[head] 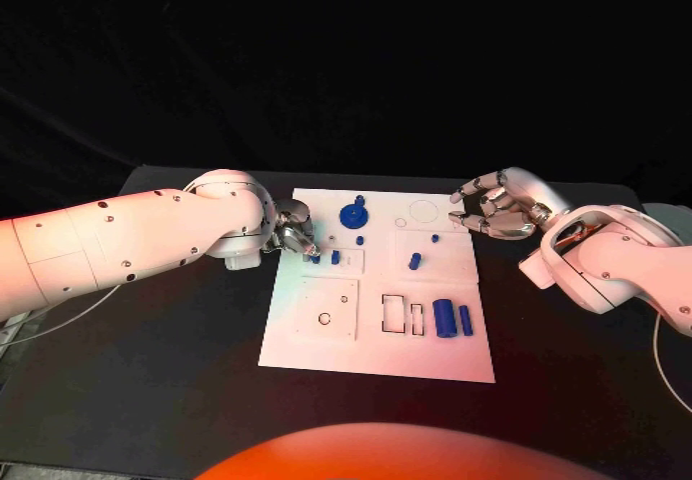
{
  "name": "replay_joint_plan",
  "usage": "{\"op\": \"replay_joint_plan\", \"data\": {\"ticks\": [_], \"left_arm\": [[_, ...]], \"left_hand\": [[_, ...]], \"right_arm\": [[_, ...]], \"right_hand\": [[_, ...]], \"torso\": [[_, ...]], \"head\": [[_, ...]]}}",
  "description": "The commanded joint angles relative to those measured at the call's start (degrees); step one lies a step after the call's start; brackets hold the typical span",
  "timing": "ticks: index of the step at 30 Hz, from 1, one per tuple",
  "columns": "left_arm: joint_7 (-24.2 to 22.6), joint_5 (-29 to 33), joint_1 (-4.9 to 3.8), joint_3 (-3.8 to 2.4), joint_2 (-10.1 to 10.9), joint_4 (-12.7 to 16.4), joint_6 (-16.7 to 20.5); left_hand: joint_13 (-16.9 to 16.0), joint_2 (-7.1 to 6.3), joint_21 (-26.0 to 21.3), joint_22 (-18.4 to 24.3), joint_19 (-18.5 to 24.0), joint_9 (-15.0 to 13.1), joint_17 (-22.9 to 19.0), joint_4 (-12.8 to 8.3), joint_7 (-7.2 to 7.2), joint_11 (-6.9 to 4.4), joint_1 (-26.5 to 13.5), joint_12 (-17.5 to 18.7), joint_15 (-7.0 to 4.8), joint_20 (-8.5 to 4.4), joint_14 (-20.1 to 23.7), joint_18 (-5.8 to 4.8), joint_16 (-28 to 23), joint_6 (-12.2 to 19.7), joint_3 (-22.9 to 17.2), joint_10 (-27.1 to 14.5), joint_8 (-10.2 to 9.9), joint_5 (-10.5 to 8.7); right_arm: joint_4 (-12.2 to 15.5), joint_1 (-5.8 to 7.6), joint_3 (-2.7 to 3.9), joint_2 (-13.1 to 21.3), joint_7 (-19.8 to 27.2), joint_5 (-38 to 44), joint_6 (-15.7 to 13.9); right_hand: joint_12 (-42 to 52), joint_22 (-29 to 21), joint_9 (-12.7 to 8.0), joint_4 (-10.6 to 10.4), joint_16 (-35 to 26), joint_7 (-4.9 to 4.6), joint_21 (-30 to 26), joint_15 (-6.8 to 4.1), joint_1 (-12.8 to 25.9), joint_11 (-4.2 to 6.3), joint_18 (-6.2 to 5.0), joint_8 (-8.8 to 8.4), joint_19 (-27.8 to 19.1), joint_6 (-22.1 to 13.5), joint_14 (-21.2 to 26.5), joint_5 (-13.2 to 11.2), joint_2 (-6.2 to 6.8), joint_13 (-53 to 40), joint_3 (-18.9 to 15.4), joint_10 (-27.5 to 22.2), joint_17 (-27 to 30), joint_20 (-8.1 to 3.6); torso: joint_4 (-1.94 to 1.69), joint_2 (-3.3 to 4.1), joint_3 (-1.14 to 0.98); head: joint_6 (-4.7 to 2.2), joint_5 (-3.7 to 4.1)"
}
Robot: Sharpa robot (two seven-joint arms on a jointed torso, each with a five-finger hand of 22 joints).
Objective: Assemble the parts on the task board
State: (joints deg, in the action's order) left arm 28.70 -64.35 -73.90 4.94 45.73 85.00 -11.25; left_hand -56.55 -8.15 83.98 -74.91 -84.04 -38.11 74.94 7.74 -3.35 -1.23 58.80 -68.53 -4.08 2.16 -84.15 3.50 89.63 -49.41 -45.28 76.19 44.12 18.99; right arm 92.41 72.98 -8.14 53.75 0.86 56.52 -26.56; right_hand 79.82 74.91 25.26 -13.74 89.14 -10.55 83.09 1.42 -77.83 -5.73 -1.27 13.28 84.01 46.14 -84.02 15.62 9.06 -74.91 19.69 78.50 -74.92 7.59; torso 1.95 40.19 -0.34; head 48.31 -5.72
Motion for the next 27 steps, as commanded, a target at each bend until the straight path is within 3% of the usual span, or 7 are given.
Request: {"op": "replay_joint_plan", "data": {"ticks": [1, 14, 27], "left_arm": [[0.04, -0.36, 0.01, 0.01, -0.07, 0.03, -1.43], [0.26, -0.56, 0.01, 0.11, -0.03, 0.35, -3.88], [0.29, -0.57, 0.01, 0.23, -0.75, -0.23, -2.95]], "left_hand": [[-0.07, 0.64, 0.28, -5.3, -1.12, -0.01, 15.06, -11.16, 0.16, -0.01, -0.02, -0.22, -0.41, -0.54, -5.85, -1.12, 0.37, -0.21, -10.87, 0.24, 0.23, 0.34], [-0.1, 0.64, 0.28, -5.32, -1.13, 0.01, 15.06, -11.2, 0.18, -0.02, -0.05, -0.24, -0.42, -0.54, -5.85, -1.13, 0.37, -0.24, -10.84, 0.26, 0.23, 0.57], [-0.13, 0.67, 0.26, -5.27, -1.1, 0.03, 15.06, -11.22, 0.19, -0.03, -0.1, -0.25, -0.42, -0.54, -5.85, -1.12, 0.37, -0.28, -10.8, 0.29, 0.23, 0.77]], "right_arm": [[-0.01, -0.05, 0.0, -0.06, 0.47, 0.57, 0.62], [-0.03, -0.07, 0.0, -0.06, 0.46, 0.57, 0.63], [0.05, -0.08, 0.0, -0.04, 0.47, 0.57, 0.55]], "right_hand": [[-0.08, 9.65, -0.06, -0.14, -0.26, 0.08, -0.18, -0.26, 0.43, 0.19, -0.61, 0.26, 2.09, -0.22, -5.28, 0.05, 0.16, -3.63, 0.27, 0.07, -12.48, -0.58], [-0.08, 9.65, -0.06, -0.14, -0.26, 0.08, -0.18, -0.26, 0.43, 0.19, -0.61, 0.26, 2.09, -0.22, -5.28, 0.05, 0.16, -3.63, 0.27, 0.07, -12.48, -0.58], [-0.08, 9.65, -0.06, -0.14, -0.26, 0.08, -0.18, -0.26, 0.43, 0.19, -0.61, 0.26, 2.09, -0.22, -5.28, 0.05, 0.16, -3.63, 0.27, 0.07, -12.48, -0.58]], "torso": [[-0.01, -0.02, 0.02], [0.02, -0.01, -0.02], [0.11, -0.01, -0.06]], "head": [[0.07, 0.02], [0.23, 0.0], [0.2, -0.02]]}}
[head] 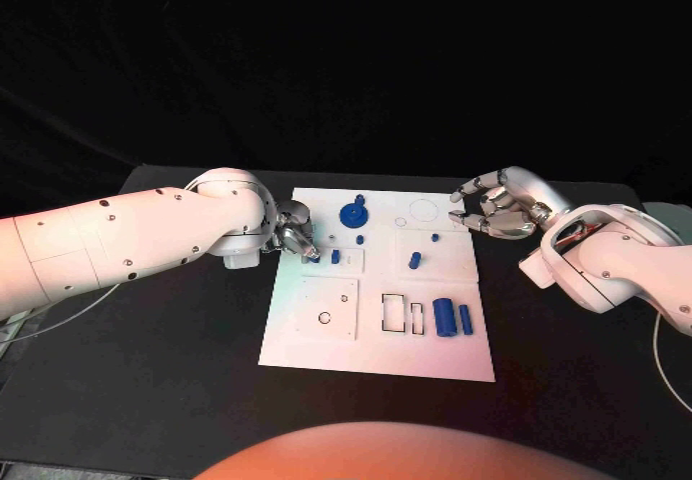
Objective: Assemble the parts on the task board
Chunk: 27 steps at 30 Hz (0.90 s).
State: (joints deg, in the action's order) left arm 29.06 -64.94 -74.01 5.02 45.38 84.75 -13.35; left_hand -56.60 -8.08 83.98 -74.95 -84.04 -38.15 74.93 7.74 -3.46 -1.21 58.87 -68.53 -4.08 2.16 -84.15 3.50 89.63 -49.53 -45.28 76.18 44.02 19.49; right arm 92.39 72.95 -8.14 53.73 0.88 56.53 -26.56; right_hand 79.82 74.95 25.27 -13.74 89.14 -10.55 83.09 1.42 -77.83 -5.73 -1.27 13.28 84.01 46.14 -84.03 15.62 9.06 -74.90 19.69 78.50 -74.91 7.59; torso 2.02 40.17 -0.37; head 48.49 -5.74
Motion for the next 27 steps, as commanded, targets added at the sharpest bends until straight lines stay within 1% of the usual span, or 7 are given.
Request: {"op": "replay_joint_plan", "data": {"ticks": [1, 6, 14, 18, 22, 27], "left_arm": [[-0.07, 0.06, 0.12, 0.16, -0.51, -0.02, -0.82], [-0.04, 0.49, 0.12, 0.23, -1.09, -0.33, -0.82], [0.12, 1.17, 0.11, 0.25, -1.48, -0.82, -0.97], [0.28, 1.38, 0.1, 0.25, -1.69, -0.9, -1.85], [0.45, 1.45, 0.1, 0.26, -1.93, -1.05, -2.89], [0.7, 1.34, 0.09, 0.28, -2.12, -1.2, -4.56]], "left_hand": [[-0.08, 0.6, 0.26, -5.23, -1.1, 0.07, 15.07, -11.22, 0.3, -0.04, -0.16, -0.25, -0.42, -0.54, -5.85, -1.12, 0.37, -0.16, -10.8, 0.3, 0.33, 0.26], [-0.24, 0.68, 0.25, -5.21, -1.09, 0.09, 15.07, -11.18, 0.29, -0.04, -0.23, -0.35, -0.42, -0.55, -5.85, -1.11, 0.37, -0.2, -10.77, 0.38, 0.34, 0.4], [-0.33, 0.83, 0.27, -5.25, -1.11, 0.11, 15.07, -11.12, 0.28, -0.03, -0.35, -0.41, -0.42, -0.55, -5.85, -1.12, 0.37, -0.25, -10.77, 0.44, 0.34, 0.57], [-0.33, 0.83, 0.27, -5.25, -1.11, 0.11, 15.07, -11.12, 0.28, -0.03, -0.35, -0.41, -0.42, -0.55, -5.85, -1.12, 0.37, -0.25, -10.77, 0.44, 0.34, 0.57], [-0.37, 0.86, 0.3, -5.3, -1.13, 0.12, 15.07, -11.11, 0.28, -0.03, -0.39, -0.43, -0.42, -0.55, -5.85, -1.13, 0.37, -0.26, -10.77, 0.46, 0.33, 0.61], [-0.29, 0.88, 0.22, -5.17, -1.06, 0.13, 15.07, -11.1, 0.28, -0.02, -0.43, -0.38, -0.42, -0.55, -5.85, -1.1, 0.37, -0.26, -10.75, 0.42, 0.33, 0.63]], "right_arm": [[0.07, -0.04, 0.0, -0.01, 0.45, 0.56, 0.55], [0.07, -0.04, 0.0, -0.02, 0.45, 0.56, 0.57], [0.07, -0.05, 0.0, 0.01, 0.43, 0.56, 0.61], [0.08, -0.05, 0.0, 0.03, 0.41, 0.56, 0.64], [0.11, -0.05, 0.0, 0.05, 0.39, 0.56, 0.67], [0.14, -0.05, 0.0, 0.09, 0.37, 0.56, 0.69]], "right_hand": [[-0.08, 9.61, -0.07, -0.14, -0.26, 0.08, -0.18, -0.26, 0.43, 0.19, -0.61, 0.26, 2.1, -0.22, -5.28, 0.05, 0.16, -3.63, 0.27, 0.07, -12.49, -0.58], [-0.08, 9.61, -0.07, -0.14, -0.26, 0.08, -0.18, -0.26, 0.43, 0.19, -0.61, 0.26, 2.1, -0.22, -5.28, 0.05, 0.16, -3.63, 0.27, 0.07, -12.49, -0.58], [-0.13, 9.55, -0.15, -0.13, -0.28, 0.09, -0.3, -0.27, 0.45, 0.2, -0.63, 0.44, 2.06, -0.28, -5.27, 0.15, 0.27, -3.56, 0.39, 0.02, -12.46, -0.6], [-0.13, 9.55, -0.15, -0.13, -0.28, 0.09, -0.3, -0.27, 0.45, 0.2, -0.63, 0.44, 2.06, -0.28, -5.27, 0.15, 0.27, -3.56, 0.39, 0.02, -12.46, -0.6], [-0.13, 9.55, -0.15, -0.13, -0.28, 0.09, -0.3, -0.27, 0.45, 0.2, -0.63, 0.44, 2.06, -0.28, -5.27, 0.15, 0.27, -3.56, 0.39, 0.02, -12.46, -0.6], [-0.13, 9.55, -0.15, -0.13, -0.28, 0.09, -0.3, -0.27, 0.45, 0.2, -0.63, 0.44, 2.06, -0.28, -5.27, 0.15, 0.27, -3.56, 0.39, 0.02, -12.46, -0.6]], "torso": [[0.07, 0.02, -0.03], [0.05, 0.03, -0.04], [0.02, 0.02, -0.06], [-0.03, 0.03, -0.01], [-0.06, 0.04, -0.01], [0.0, 0.03, 0.05]], "head": [[0.02, 0.0], [0.01, 0.02], [0.02, 0.11], [0.07, 0.22], [0.05, 0.28], [0.19, 0.32]]}}
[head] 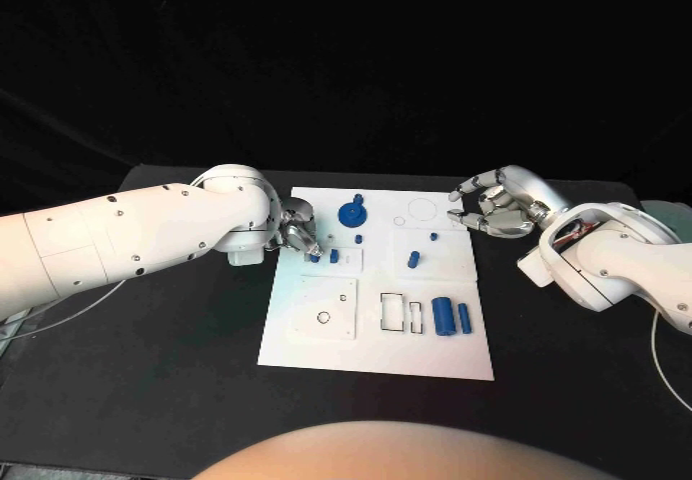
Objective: Assemble the parts on the task board
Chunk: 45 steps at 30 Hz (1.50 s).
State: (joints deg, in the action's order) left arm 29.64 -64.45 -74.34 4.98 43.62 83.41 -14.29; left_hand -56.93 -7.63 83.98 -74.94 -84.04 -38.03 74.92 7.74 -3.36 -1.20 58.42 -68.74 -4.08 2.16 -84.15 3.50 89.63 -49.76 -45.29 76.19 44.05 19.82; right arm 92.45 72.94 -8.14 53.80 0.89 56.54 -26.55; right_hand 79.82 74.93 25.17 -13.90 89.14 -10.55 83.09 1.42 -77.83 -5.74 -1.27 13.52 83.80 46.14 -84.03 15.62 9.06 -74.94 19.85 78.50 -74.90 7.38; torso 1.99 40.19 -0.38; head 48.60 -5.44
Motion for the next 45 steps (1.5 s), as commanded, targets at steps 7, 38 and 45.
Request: {"op": "replay_joint_plan", "data": {"ticks": [7, 38, 45], "left_arm": [[0.39, 0.27, 0.42, 0.36, -0.38, -0.15, -5.44], [0.63, 0.72, 0.41, 0.39, -0.83, -1.61, -3.84], [0.74, 0.95, 0.41, 0.43, -1.12, -1.96, -4.9]], "left_hand": [[-0.16, 0.49, 0.24, -5.22, -1.07, 0.04, 15.08, -11.07, 0.18, -0.03, -0.21, -0.29, -0.41, -0.54, -5.85, -1.11, 0.37, -0.07, -10.64, 0.51, 0.3, 0.48], [-4.02, 2.79, 1.03, -6.58, -1.68, 0.37, 15.08, -11.77, 0.99, -0.62, -6.14, -2.84, -0.81, -0.83, -5.85, -1.41, 0.37, -1.9, -11.02, 2.73, 1.03, 3.46], [-5.55, 3.13, 1.11, -6.78, -1.74, 0.77, 15.08, -10.81, 1.3, -0.79, -8.19, -3.69, -0.9, -0.85, -5.85, -1.45, 0.37, -2.67, -8.58, 3.41, 0.88, 2.92]], "right_arm": [[0.12, -0.04, 0.0, 0.1, 0.34, 0.55, 0.67], [0.15, -0.04, 0.0, 0.2, 0.35, 0.71, 0.57], [0.17, -0.04, 0.0, 0.27, 0.32, 0.72, 0.62]], "right_hand": [[-0.13, 9.57, -0.05, 0.03, -0.28, 0.09, -0.3, -0.27, 0.45, 0.2, -0.63, 0.21, 2.27, -0.28, -5.27, 0.15, 0.27, -3.52, 0.23, 0.02, -12.47, -0.39], [-0.16, 9.55, -0.08, 0.09, -0.3, 0.1, -0.34, -0.28, 0.39, 0.22, -0.64, 0.29, 2.26, -0.27, -5.26, 0.18, 0.3, -3.48, 0.31, -0.01, -12.44, -0.4], [-0.16, 9.55, -0.08, 0.09, -0.3, 0.1, -0.34, -0.28, 0.39, 0.22, -0.64, 0.29, 2.26, -0.27, -5.26, 0.18, 0.3, -3.48, 0.31, -0.01, -12.44, -0.4]], "torso": [[-0.02, -0.01, 0.03], [0.04, 0.0, 0.02], [0.0, 0.01, 0.04]], "head": [[0.06, 0.08], [0.09, 0.05], [0.17, 0.24]]}}
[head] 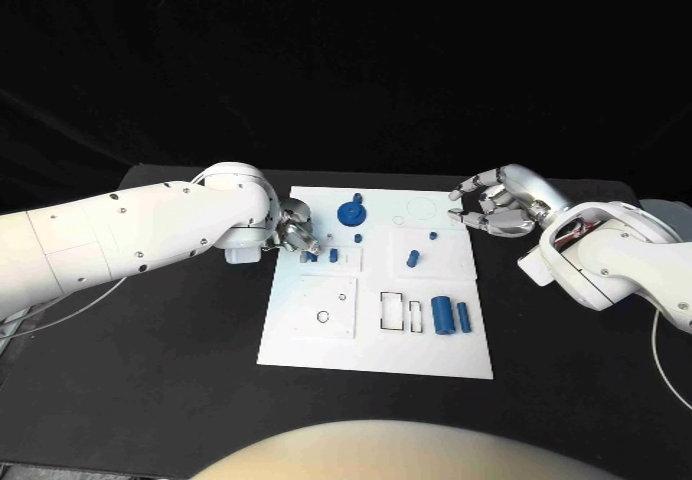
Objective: Assemble the parts on the task board
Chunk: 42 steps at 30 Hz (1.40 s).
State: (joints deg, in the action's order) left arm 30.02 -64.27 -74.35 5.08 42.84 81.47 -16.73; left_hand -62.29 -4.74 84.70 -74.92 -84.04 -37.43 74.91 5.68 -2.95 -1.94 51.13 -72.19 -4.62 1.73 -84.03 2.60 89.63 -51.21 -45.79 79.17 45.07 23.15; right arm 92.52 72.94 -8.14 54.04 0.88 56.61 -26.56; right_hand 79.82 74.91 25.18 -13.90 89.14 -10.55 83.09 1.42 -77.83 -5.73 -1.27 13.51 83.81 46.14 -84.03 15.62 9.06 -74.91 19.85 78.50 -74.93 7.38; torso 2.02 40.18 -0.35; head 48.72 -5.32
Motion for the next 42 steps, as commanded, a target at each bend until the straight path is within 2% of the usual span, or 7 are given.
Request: {"op": "replay_joint_plan", "data": {"ticks": [1, 15, 20, 36, 42], "left_arm": [[0.37, 0.78, 0.41, 0.32, -0.36, -0.06, -2.49], [0.35, 0.79, 0.41, 0.39, -0.62, -0.74, -1.99], [0.33, 0.76, 0.41, 0.44, -0.7, -0.93, -1.89], [0.31, 0.43, 0.42, 0.5, -0.84, -1.38, -2.02], [0.3, 0.45, 0.42, 0.51, -0.86, -1.47, -2.01]], "left_hand": [[-0.27, 0.26, 0.4, -6.82, -1.74, 0.2, 15.09, -8.65, 0.9, -0.07, -1.02, -0.28, -0.36, -0.42, -5.97, -0.56, 0.37, -1.26, -7.86, 0.46, -0.16, -0.47], [-0.84, 0.25, 0.5, -7.07, -1.85, 0.74, 15.09, -6.44, 1.19, -0.25, -2.64, -0.33, -0.51, -0.53, -5.97, -0.61, 0.37, -1.77, -2.92, 0.6, -0.49, -1.67], [-1.24, 0.44, 0.59, -7.25, -1.95, 1.0, 15.09, -5.0, 1.29, -0.31, -3.27, -0.45, -0.57, -0.57, -5.97, -0.66, 0.37, -2.1, -0.76, 0.74, -0.63, -2.03], [-1.93, 0.65, 0.83, -7.7, -2.18, 1.41, 15.09, -2.65, 1.41, -0.39, -4.15, -0.7, -0.64, -0.63, -5.97, -0.76, 0.37, -2.62, 2.36, 0.98, -0.85, -2.37], [-2.27, 0.87, 0.82, -7.72, -2.19, 1.7, 15.09, -0.77, 1.44, -0.42, -5.17, -0.8, -0.66, -0.65, -5.97, -0.76, 0.37, -2.9, 3.87, 1.1, -1.04, -2.31]], "right_arm": [[0.11, -0.04, 0.0, 0.04, 0.34, 0.65, 0.62], [0.09, -0.04, 0.0, 0.06, 0.38, 0.65, 0.56], [0.04, -0.04, 0.0, 0.03, 0.4, 0.65, 0.58], [-0.03, -0.05, 0.0, 0.0, 0.43, 0.65, 0.56], [-0.04, -0.05, 0.0, 0.0, 0.44, 0.65, 0.58]], "right_hand": [[-0.16, 9.58, -0.09, 0.09, -0.3, 0.1, -0.34, -0.28, 0.39, 0.22, -0.64, 0.3, 2.25, -0.27, -5.26, 0.18, 0.3, -3.51, 0.31, -0.01, -12.41, -0.4], [-0.21, 9.55, -0.1, 0.12, -0.31, 0.1, -0.39, -0.29, 0.36, 0.22, -0.65, 0.33, 2.23, -0.27, -5.25, 0.2, 0.33, -3.45, 0.33, -0.07, -12.38, -0.41], [-0.19, 9.56, -0.11, 0.11, -0.32, 0.1, -0.38, -0.29, 0.38, 0.22, -0.65, 0.35, 2.24, -0.27, -5.25, 0.19, 0.35, -3.47, 0.34, -0.04, -12.36, -0.41], [-0.18, 9.52, -0.12, 0.09, -0.33, 0.1, -0.44, -0.29, 0.42, 0.21, -0.66, 0.36, 2.21, -0.28, -5.24, 0.17, 0.36, -3.49, 0.33, -0.03, -12.34, -0.41], [-0.18, 9.52, -0.12, 0.09, -0.33, 0.1, -0.44, -0.29, 0.42, 0.21, -0.66, 0.36, 2.21, -0.28, -5.24, 0.17, 0.36, -3.49, 0.33, -0.03, -12.34, -0.41]], "torso": [[-0.05, 0.02, 0.0], [-0.1, 0.01, 0.04], [-0.04, 0.0, 0.04], [-0.02, -0.02, -0.01], [-0.01, 0.0, -0.01]], "head": [[0.07, 0.14], [0.16, 0.09], [0.26, 0.07], [0.26, 0.04], [0.16, 0.1]]}}
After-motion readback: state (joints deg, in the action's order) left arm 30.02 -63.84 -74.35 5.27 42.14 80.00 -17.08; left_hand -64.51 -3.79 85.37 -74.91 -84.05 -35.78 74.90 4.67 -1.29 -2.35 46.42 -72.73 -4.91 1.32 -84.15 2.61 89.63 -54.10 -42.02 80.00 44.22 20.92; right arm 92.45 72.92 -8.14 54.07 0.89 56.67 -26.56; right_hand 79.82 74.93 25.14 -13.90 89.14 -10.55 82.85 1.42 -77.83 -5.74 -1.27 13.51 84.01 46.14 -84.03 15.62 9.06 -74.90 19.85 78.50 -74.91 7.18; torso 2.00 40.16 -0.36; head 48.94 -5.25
